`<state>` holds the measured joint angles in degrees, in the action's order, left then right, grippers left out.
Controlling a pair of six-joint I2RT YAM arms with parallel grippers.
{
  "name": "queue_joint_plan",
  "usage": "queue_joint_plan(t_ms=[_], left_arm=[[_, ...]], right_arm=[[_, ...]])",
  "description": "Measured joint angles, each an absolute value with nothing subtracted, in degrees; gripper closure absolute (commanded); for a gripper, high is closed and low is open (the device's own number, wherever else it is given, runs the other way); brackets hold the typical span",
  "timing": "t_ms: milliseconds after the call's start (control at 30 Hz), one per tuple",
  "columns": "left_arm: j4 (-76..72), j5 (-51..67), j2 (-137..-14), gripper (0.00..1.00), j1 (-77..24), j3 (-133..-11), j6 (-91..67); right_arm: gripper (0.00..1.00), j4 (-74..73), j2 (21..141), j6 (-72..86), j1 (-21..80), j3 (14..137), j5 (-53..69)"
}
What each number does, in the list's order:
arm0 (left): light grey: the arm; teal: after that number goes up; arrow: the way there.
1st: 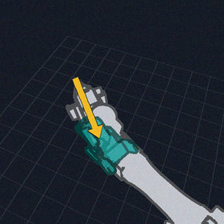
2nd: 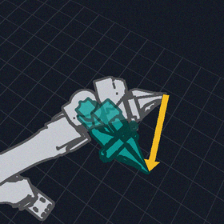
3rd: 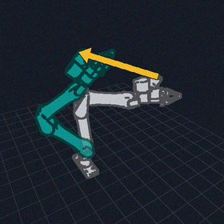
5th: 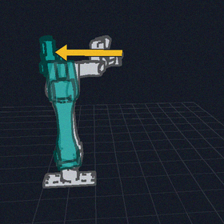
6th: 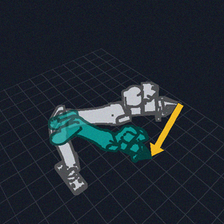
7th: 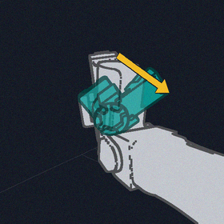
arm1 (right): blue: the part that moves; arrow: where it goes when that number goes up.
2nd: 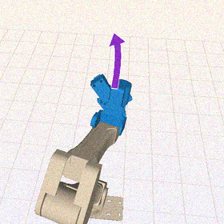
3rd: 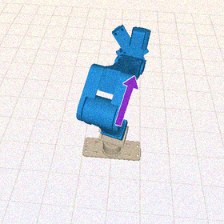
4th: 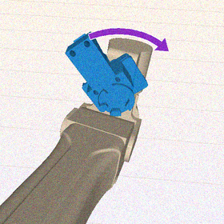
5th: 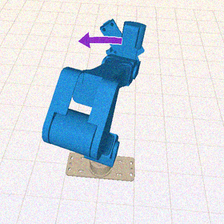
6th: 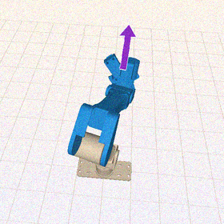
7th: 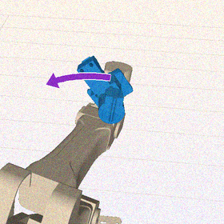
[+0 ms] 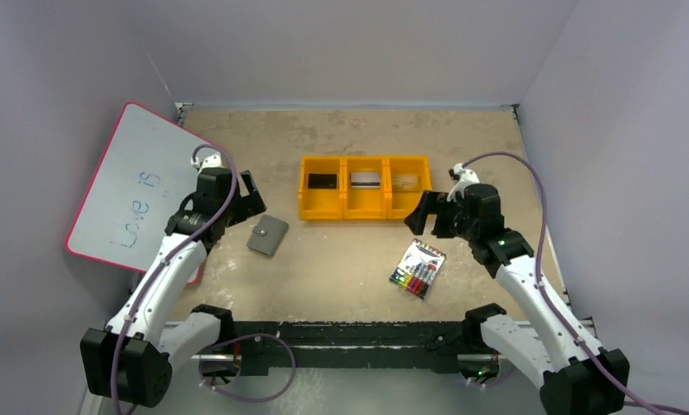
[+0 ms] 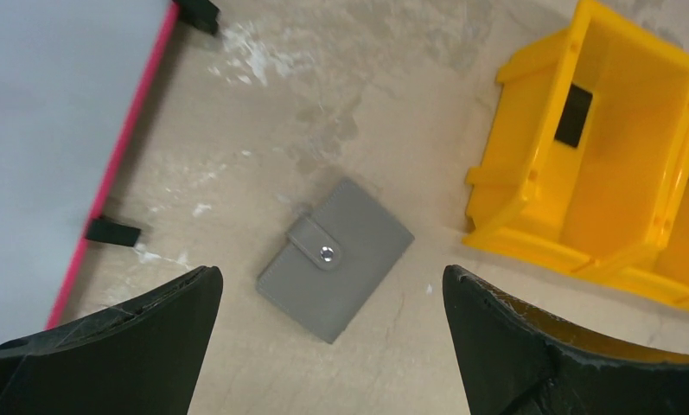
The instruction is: Take the credit cards out of the card holder
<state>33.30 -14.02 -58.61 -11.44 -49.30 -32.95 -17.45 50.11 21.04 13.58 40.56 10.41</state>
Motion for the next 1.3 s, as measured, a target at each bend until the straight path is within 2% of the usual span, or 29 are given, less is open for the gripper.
queue_joint_plan(t_ms=[267,433,567,767,1100,1200,1300], left_arm=[[28.9,-4.3,-52.4,0.0,-10.5,-43.0,-32.3],[27.3,-4.8,-46.5,0.0,-10.3,-42.9,-31.6],[27.0,-8.4,-41.2,0.0,-10.1,-42.9,-31.1],[27.1,-13.1,-38.2,0.0,-10.1,-42.9,-30.8],[28.7,-15.4,-40.6,0.0,-9.9,-42.9,-30.9],[29.1,-15.4,-41.1,0.0,-9.8,-42.9,-31.0],[29.6,-15.3,-41.0,0.0,-9.8,-42.9,-31.8]], right_arm=[[0.0,-14.2,50.0,33.6,28.6,29.8,11.4],[0.0,-10.0,54.3,41.6,41.2,27.0,10.2],[0.0,-7.8,59.7,49.1,46.0,26.6,6.7],[0.0,-11.7,58.3,65.6,46.3,23.9,-3.9],[0.0,-20.7,34.5,75.4,32.5,18.3,-13.0],[0.0,-20.7,34.7,74.5,29.3,18.8,-14.3],[0.0,-19.7,40.1,69.8,27.5,20.8,-13.9]])
